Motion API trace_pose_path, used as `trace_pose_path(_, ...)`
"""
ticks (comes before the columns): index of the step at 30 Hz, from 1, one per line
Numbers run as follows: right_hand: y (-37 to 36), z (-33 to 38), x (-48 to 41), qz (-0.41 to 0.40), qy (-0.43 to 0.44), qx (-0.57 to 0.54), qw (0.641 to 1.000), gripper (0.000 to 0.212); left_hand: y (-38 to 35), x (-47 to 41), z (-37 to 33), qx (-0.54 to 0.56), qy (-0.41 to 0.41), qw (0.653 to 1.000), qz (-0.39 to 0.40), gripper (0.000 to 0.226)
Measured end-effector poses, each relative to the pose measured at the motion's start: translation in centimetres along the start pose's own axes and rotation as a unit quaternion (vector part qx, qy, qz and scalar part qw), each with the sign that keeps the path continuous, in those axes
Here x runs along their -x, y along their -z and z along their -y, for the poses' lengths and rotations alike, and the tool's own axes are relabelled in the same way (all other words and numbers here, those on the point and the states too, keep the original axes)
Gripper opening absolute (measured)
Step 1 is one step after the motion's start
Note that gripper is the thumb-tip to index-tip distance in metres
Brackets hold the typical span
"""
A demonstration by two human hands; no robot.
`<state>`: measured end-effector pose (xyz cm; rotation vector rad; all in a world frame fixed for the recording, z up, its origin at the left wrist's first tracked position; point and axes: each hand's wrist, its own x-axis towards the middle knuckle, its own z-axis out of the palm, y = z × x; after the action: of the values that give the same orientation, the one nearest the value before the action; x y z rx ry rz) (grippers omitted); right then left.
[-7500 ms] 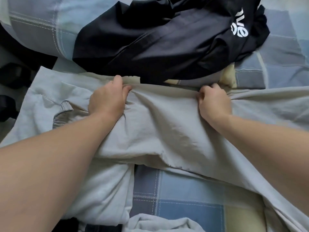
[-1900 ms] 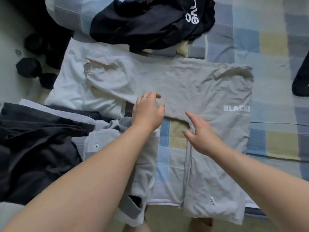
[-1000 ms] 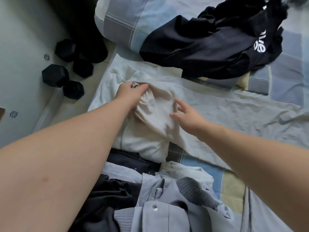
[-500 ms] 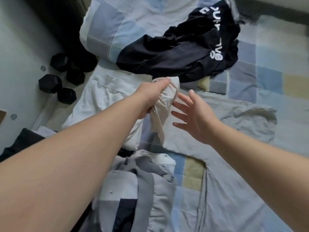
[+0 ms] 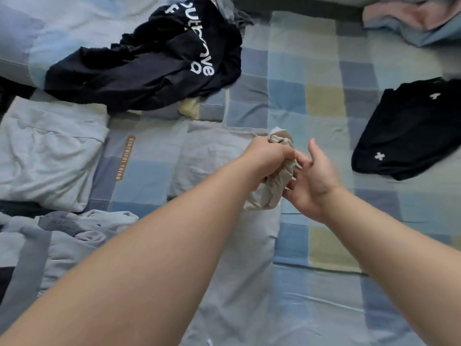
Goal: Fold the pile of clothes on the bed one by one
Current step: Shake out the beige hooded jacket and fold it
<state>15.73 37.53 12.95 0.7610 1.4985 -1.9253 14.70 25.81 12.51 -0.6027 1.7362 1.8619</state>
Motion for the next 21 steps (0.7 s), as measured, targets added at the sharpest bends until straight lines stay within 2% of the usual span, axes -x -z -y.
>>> trace_pose_path(5, 8.8, 0.9, 0.5, -0.032, 0.01, -0.03, 0.999, 0.062, -9.3, -2.0, 1.0, -0.007, 0.017, 1.0, 0.024, 0.024)
trace_pose_path(9, 11.8, 0.9, 0.0, -0.016, 0.011, -0.027, 0.999, 0.06, -11.1, -3.0, 1.6, -0.026, 0.009, 0.999, 0.025, 0.016)
trace_pose_path(12, 11.5, 0.0, -0.8, 0.005, -0.007, -0.002, 1.0, 0.057, -8.5, -3.3, 2.3, -0.049, 0.015, 0.999, -0.016, 0.015)
trace_pose_path(15, 9.9, -1.3, -2.2, 0.013, -0.021, 0.066, 0.998, 0.049, -3.1, -3.9, 3.7, -0.095, 0.036, 0.991, -0.092, 0.015)
trace_pose_path(19, 7.8, -3.1, -4.5, 0.015, -0.036, 0.144, 0.989, 0.05, 4.7, -4.7, 5.8, -0.193, 0.041, 0.959, -0.203, 0.014)
trace_pose_path(21, 6.9, -4.2, -6.0, 0.009, -0.034, 0.185, 0.982, 0.048, 8.0, -5.5, 7.1, -0.228, 0.052, 0.938, -0.255, 0.028)
